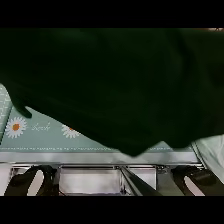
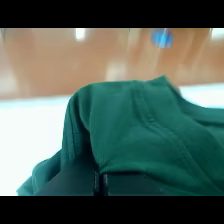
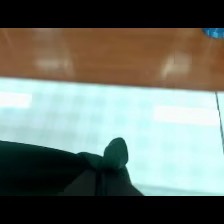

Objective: Fold the shirts.

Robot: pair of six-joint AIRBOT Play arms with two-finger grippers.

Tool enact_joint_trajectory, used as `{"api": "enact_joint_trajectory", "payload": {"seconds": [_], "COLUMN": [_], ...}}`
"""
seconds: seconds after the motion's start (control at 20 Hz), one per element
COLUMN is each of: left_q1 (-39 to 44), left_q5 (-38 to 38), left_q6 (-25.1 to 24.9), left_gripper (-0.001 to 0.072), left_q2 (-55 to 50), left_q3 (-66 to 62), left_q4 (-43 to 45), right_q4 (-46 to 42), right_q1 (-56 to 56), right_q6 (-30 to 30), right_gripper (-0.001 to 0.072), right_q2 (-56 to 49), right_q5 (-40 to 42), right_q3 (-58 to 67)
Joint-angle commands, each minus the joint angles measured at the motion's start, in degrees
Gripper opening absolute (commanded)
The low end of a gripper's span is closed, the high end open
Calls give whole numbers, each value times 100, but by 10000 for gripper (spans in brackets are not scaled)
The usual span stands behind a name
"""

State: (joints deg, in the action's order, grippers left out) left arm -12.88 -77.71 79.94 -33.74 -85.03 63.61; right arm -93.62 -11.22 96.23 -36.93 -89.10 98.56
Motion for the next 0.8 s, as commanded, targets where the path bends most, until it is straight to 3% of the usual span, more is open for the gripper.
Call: {"api": "enact_joint_trajectory", "payload": {"seconds": [0.0,0.2,0.35,0.6,0.75], "left_q1": [260,284,286,291,304], "left_q5": [-553,-87,1552,3998,4153], "left_q6": [249,240,422,411,389], "left_gripper": [20,20,20,21,21], "left_q2": [459,332,-221,-2243,-3497], "left_q3": [1808,4151,5383,5414,4686], "left_q4": [289,291,42,-1440,-1633], "right_q4": [-105,-105,-79,1325,1958], "right_q1": [4,4,35,645,758], "right_q6": [151,238,116,-219,-203], "right_gripper": [23,23,22,23,24], "right_q2": [66,-514,-1847,-4621,-5650], "right_q5": [-136,767,1539,2260,2461], "right_q3": [-1003,-2555,-2667,-1248,-455]}}
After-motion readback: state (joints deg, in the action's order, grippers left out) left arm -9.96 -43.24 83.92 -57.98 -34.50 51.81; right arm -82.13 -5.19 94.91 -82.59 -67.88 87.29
